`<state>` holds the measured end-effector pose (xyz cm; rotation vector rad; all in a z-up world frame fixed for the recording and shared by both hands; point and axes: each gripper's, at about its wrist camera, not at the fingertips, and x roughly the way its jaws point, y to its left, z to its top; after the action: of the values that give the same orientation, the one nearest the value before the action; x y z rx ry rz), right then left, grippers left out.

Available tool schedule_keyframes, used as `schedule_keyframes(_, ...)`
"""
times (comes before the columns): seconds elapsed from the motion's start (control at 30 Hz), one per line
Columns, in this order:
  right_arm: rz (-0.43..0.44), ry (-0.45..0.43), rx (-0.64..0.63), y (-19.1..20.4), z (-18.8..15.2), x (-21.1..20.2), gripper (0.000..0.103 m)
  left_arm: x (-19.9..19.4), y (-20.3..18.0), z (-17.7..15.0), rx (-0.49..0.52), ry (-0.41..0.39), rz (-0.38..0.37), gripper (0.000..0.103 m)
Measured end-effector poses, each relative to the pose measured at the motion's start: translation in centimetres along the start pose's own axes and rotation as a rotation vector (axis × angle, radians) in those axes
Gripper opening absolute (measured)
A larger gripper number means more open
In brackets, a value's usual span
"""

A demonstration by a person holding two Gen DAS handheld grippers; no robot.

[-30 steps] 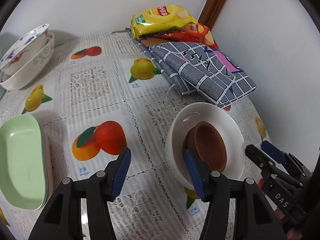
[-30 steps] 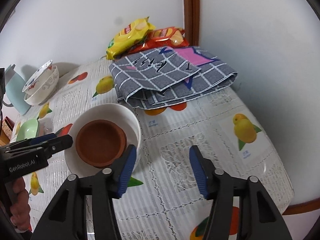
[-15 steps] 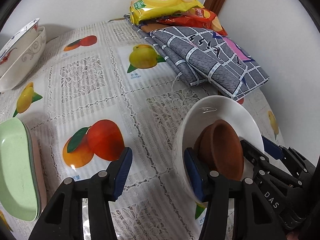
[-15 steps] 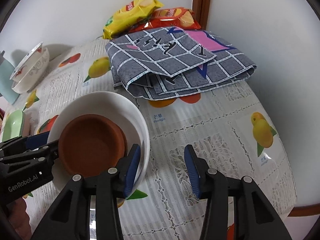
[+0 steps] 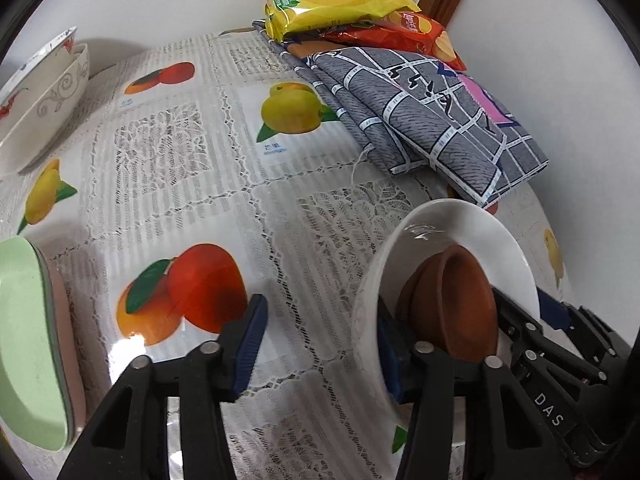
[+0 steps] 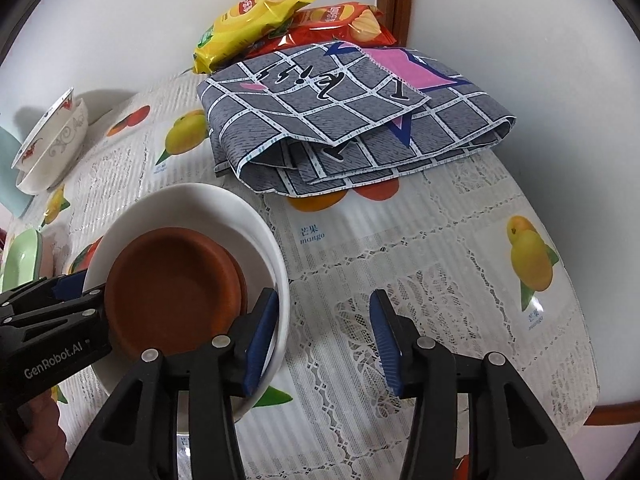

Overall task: Organize plates and bowls
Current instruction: 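Grip the white bowl rim with both grippers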

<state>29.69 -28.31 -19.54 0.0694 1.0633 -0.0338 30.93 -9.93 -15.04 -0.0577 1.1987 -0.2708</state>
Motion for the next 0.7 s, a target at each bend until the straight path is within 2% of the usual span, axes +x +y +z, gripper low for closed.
schedule_keyframes(0.1,0.018,-0.011,0.009,0.1,-0.2,-0.1,0.042,-0.1,-0.3,0.0,0.005,-0.005,-0.022,0.031)
schedule_keyframes(0.17,0.040,-0.013,0.021,0.1,-0.2,-0.1,0.035,-0.1,-0.8,-0.1,0.015,-0.017,-0.031,0.019)
schedule_keyframes(0.23,0.093,-0.008,0.049,0.0,-0.3,-0.1,0.023,-0.2,-1.3,-0.2,0.024,-0.030,-0.043,0.012)
schedule_keyframes(0.37,0.140,-0.024,0.075,0.3,-0.5,-0.2,0.011,-0.3,-1.2,-0.3,0.009,-0.045,-0.038,0.011)
schedule_keyframes(0.7,0.148,-0.046,0.102,0.4,-0.8,-0.6,0.011,-0.6,-1.0,-0.7,0.004,-0.056,-0.043,0.010)
